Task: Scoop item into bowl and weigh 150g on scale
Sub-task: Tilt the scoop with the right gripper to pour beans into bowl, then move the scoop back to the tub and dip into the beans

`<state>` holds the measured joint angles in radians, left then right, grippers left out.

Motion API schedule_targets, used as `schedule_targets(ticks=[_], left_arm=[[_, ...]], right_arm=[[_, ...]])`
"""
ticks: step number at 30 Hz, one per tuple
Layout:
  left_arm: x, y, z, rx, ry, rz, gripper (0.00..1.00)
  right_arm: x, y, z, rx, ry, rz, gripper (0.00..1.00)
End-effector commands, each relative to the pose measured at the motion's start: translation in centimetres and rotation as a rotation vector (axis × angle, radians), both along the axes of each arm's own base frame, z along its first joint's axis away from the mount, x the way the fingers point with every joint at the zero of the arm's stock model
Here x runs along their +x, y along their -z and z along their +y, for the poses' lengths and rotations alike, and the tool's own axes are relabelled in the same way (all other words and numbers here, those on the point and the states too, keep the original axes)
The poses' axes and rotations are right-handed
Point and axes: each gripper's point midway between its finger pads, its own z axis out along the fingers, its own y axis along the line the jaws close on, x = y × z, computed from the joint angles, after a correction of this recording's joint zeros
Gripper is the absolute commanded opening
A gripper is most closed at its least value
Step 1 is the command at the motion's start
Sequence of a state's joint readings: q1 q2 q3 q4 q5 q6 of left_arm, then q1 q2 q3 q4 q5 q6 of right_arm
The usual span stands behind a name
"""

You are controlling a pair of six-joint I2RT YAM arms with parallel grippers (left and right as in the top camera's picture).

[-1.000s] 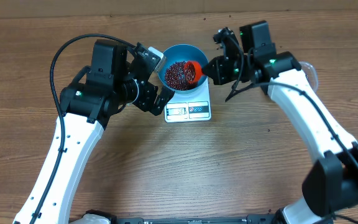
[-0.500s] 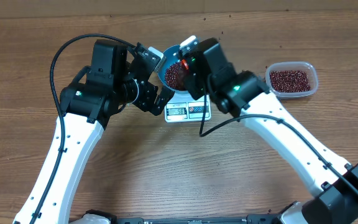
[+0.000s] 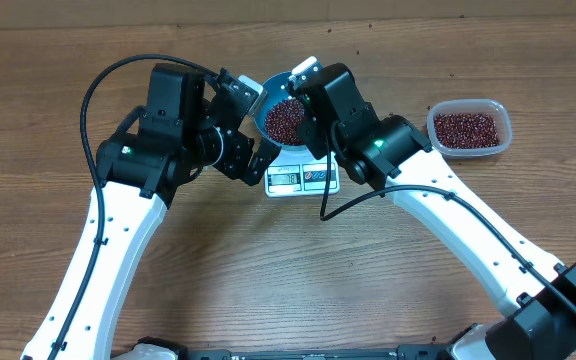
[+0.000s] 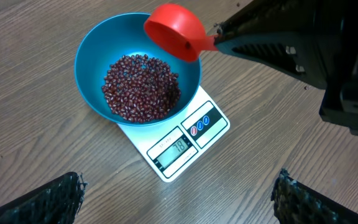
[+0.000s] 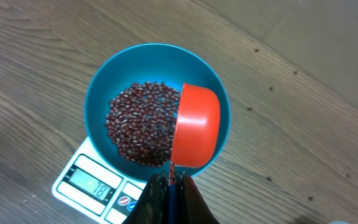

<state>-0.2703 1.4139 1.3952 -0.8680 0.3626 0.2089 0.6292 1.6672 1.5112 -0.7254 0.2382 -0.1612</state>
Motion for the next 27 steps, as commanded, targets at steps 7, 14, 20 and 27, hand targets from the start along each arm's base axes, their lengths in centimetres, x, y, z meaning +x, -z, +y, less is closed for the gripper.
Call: schedule_targets(ticks=[7,14,20,27], left_arm=[[0.3,-1.2,0.1,-0.011,-0.017,-0.028,1.00],[0.3,-1.2,0.1,-0.011,-0.017,-0.027,1.00],[0.3,-1.2,0.1,-0.011,-0.017,-0.027,1.00],[0.3,-1.2,0.1,-0.011,-0.017,-0.027,0.99]], right_arm=[[-1.5,-6.1,0.9,0.198,-0.077,-0.055,0.04],[-2.5,-9.8,-4.7,0.265,0.023,-0.075,0.04],[-2.5,-12.0,-13.1,0.299,0.239,-0.111,0.04],[-1.0,-10.2,-23.1,0.208,0.538,-0.104,0.04]])
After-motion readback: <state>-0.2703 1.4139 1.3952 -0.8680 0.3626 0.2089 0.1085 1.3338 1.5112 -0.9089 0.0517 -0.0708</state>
